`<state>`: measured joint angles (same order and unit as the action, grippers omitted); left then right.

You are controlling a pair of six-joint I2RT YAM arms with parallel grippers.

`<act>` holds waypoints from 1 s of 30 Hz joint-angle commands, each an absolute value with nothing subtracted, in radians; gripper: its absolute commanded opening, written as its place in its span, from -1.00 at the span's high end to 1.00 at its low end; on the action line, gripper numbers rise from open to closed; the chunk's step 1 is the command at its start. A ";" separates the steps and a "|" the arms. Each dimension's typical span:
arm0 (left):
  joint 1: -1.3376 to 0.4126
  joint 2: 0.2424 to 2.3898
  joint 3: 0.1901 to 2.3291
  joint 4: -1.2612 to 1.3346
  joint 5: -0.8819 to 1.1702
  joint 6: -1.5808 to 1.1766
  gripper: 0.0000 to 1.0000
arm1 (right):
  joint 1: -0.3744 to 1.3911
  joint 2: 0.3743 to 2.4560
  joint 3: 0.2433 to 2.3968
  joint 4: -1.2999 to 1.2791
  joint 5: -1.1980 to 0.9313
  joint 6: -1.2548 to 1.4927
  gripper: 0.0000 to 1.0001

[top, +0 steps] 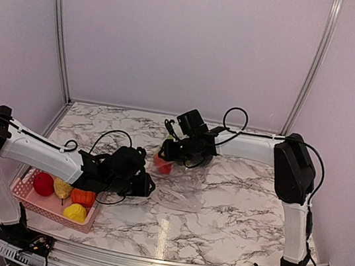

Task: Open the zip-top bag and remove the fake food
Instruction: Pick up the fake fruit from the zipper food storage bag.

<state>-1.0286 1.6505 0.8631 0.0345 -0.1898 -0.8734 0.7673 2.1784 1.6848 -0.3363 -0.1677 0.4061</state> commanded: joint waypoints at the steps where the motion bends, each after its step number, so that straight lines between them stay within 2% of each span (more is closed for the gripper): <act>1: -1.030 1.658 0.868 0.105 -0.185 -0.861 0.31 | 0.767 2.177 1.718 -0.340 -0.250 0.465 0.29; 11: -1.070 1.679 0.823 0.160 -0.175 -0.892 0.33 | 0.769 2.196 1.759 -0.404 -0.194 0.438 0.31; 15: -1.075 1.709 0.849 0.181 -0.185 -0.893 0.35 | 0.772 2.183 1.748 -0.398 -0.192 0.452 0.42; 18: -1.070 1.737 0.854 0.185 -0.204 -0.911 0.41 | 0.780 2.173 1.755 -0.400 -0.188 0.456 0.43; 21: -1.050 1.754 0.838 0.201 -0.209 -0.949 0.42 | 0.782 2.156 1.765 -0.417 -0.166 0.444 0.29; 27: -0.995 1.760 0.835 0.208 -0.218 -0.957 0.42 | 0.782 2.142 1.813 -0.491 -0.065 0.349 -0.13; 30: -0.971 1.758 0.831 0.198 -0.227 -0.962 0.42 | 0.782 2.156 1.863 -0.529 -0.022 0.296 -0.16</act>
<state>-0.9997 1.7477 0.8349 0.1822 -0.1970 -0.9501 0.7750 2.1788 1.7626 -0.4660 -0.1062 0.3813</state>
